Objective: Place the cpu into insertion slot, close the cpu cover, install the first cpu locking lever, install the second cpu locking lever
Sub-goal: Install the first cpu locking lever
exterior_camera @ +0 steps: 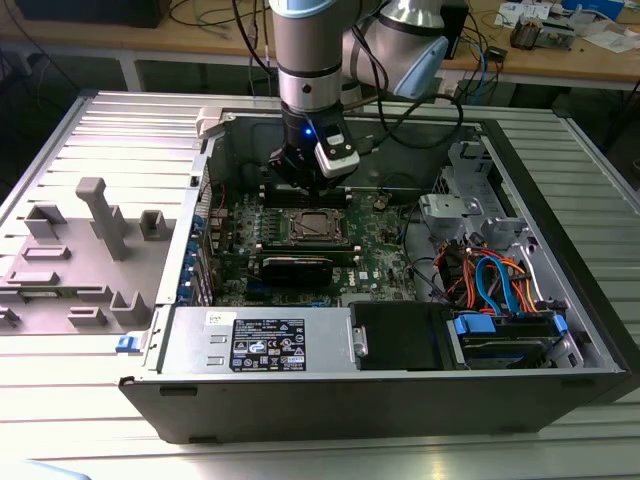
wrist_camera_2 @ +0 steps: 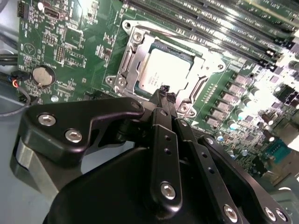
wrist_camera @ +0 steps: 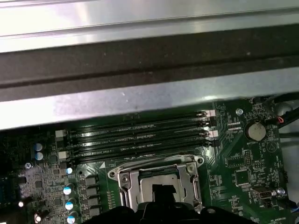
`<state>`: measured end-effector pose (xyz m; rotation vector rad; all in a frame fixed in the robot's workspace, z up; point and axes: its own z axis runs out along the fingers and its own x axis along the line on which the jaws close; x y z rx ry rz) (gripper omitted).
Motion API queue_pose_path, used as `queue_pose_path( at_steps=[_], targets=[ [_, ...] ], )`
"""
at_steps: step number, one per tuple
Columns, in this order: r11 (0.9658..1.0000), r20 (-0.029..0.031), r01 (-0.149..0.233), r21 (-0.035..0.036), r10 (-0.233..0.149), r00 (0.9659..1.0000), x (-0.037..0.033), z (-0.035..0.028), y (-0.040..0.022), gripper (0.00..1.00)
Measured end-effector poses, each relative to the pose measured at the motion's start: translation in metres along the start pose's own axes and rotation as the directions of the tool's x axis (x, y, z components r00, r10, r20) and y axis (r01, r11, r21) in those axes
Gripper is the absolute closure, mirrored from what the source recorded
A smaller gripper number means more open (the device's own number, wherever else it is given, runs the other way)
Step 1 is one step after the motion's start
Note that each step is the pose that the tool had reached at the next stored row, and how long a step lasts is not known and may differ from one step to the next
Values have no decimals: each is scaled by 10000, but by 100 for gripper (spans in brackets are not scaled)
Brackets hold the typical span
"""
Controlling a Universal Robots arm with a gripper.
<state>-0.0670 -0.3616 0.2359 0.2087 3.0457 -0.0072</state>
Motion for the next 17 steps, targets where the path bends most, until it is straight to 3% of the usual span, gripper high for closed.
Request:
queue_pose_path(
  at_steps=[5, 8, 11, 13, 17],
  targets=[
    [10000, -1, 0, -3, 0, 10000, -7, 1, -47, 89],
    [10000, -1, 0, -6, 0, 10000, -15, 1, -105, 89],
    [10000, -1, 1, -5, -1, 10000, -20, 2, -112, 89],
    [10000, -36, 34, 0, -34, 10000, -41, 5, -109, 89],
    [9993, -67, 375, 8, -375, 9993, -46, 9, -108, 89]
  ],
)
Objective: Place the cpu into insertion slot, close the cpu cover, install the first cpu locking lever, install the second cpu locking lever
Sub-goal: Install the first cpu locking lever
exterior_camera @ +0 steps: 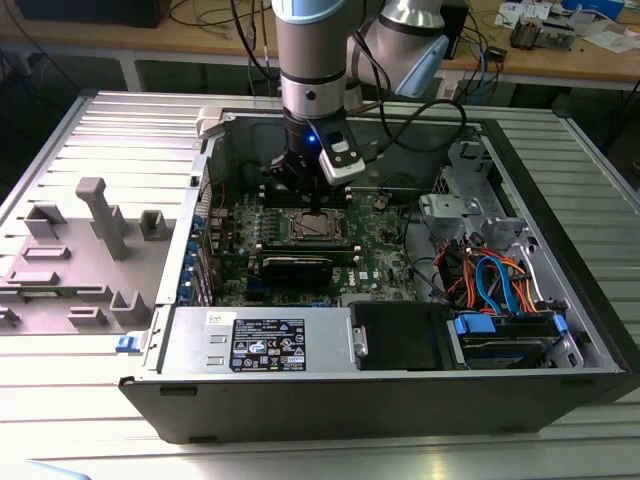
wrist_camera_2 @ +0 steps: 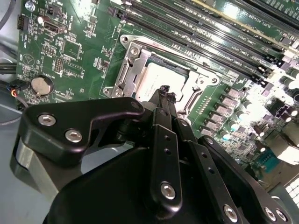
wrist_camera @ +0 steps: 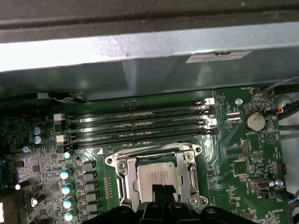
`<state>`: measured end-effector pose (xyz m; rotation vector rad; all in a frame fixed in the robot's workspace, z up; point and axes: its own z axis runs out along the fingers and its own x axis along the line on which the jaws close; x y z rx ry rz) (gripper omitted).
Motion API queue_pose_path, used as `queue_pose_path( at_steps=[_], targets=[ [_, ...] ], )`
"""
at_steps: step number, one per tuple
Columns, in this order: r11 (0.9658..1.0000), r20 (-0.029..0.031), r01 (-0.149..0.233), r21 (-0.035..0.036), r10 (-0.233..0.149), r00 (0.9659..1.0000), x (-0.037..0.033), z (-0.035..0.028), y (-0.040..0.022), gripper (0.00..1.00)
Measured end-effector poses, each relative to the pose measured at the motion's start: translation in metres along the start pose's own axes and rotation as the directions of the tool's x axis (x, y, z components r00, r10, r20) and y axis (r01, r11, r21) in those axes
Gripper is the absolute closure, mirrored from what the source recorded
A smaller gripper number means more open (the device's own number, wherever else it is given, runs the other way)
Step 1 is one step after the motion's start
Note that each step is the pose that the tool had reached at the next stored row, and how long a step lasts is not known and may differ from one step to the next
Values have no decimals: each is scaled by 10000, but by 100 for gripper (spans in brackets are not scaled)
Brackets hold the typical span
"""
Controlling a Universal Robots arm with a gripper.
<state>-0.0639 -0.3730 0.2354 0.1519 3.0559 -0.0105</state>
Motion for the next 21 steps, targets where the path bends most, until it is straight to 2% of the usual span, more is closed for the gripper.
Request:
queue_pose_path(
  at_steps=[3, 11, 17, 18, 21],
  targets=[
    [9995, 1, 305, -26, -305, 9995, -2, 1, 0, 89],
    [9995, -3, 316, -27, -316, 9995, -2, 1, 0, 89],
    [9995, -55, 316, -23, -317, 9995, -2, 1, 0, 89],
    [9995, -201, 319, -16, -319, 9993, -4, 3, 1, 89],
    [9995, -216, 318, -12, -318, 9993, -3, 2, 0, 89]
  ],
)
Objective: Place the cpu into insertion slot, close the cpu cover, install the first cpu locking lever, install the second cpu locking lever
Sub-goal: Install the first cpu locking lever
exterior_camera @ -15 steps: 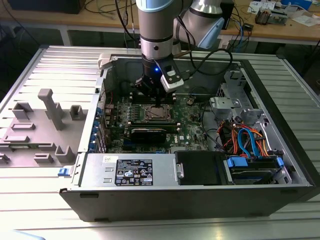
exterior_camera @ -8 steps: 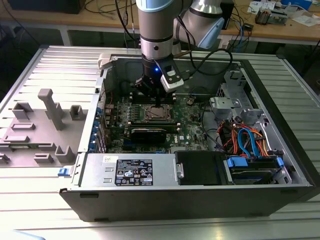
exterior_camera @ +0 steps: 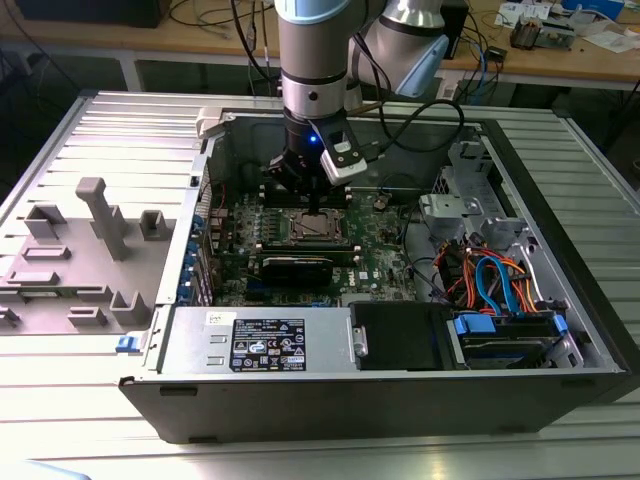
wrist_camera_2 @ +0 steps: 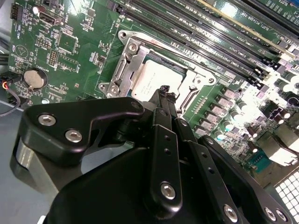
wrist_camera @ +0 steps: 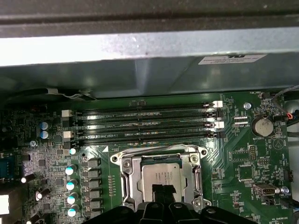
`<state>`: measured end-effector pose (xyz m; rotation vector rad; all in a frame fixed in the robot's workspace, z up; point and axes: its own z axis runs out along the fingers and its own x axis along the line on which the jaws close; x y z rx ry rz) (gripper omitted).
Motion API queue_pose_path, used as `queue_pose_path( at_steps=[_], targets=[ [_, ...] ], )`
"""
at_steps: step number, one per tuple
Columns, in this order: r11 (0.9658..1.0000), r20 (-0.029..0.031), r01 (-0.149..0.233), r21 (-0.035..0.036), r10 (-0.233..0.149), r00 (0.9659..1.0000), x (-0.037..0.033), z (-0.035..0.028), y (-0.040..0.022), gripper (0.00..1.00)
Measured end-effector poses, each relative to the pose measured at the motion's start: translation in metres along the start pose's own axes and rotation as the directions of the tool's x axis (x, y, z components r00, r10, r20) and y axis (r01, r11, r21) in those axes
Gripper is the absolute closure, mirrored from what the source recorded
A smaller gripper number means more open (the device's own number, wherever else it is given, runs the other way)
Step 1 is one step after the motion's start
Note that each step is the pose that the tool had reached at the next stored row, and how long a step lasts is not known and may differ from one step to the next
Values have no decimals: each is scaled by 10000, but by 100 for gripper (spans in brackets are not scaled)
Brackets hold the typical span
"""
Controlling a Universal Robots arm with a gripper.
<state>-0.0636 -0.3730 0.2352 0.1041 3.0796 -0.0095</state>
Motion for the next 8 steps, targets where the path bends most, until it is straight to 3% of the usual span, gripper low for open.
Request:
queue_pose_path(
  at_steps=[8],
  targets=[
    [10000, -3, 3, -1, -3, 10000, -21, 2, 1, 89]
  ],
)
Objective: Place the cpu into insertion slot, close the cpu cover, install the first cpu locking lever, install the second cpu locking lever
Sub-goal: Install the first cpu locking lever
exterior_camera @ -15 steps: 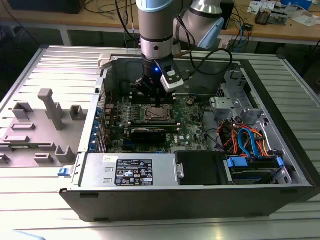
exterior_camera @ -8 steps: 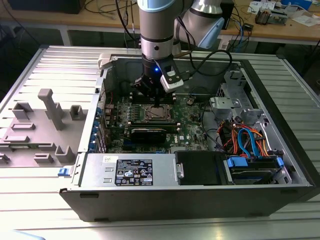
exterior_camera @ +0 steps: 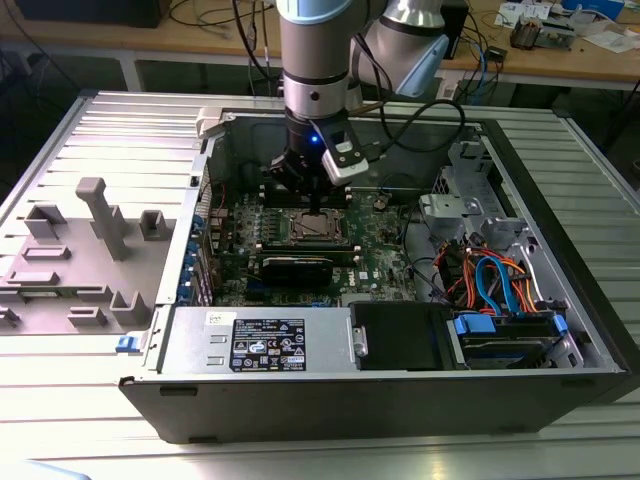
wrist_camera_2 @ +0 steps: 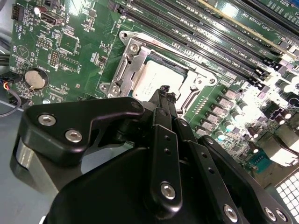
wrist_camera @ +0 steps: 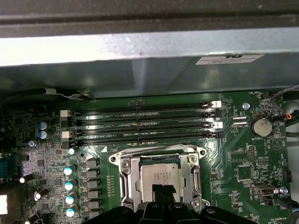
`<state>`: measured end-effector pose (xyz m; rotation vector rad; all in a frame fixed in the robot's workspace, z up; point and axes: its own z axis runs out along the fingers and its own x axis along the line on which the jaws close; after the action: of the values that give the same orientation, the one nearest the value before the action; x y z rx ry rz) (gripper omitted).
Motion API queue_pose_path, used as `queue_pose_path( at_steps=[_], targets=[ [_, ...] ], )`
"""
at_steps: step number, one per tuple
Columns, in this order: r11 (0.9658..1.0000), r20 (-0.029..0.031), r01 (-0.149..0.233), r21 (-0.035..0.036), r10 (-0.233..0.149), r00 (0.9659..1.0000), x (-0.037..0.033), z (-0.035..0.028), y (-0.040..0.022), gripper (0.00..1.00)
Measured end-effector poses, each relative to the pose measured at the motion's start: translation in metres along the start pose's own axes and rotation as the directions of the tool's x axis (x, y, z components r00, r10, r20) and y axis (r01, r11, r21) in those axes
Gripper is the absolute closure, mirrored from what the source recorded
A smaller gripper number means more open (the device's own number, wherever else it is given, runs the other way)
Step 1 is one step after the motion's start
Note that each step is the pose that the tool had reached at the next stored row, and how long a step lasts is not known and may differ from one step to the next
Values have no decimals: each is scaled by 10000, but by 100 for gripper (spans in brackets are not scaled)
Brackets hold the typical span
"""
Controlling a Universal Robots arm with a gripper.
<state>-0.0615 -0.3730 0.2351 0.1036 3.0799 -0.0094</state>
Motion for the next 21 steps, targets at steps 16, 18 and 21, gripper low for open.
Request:
queue_pose_path(
  at_steps=[16, 18, 21],
  targets=[
    [10000, 0, 1, 0, -1, 10000, -8, 6, -49, 89],
    [10000, -1, 0, 1, 0, 10000, -8, 7, -52, 89],
    [10000, -53, 86, 1, -86, 9999, -22, 13, -52, 89]
  ],
)
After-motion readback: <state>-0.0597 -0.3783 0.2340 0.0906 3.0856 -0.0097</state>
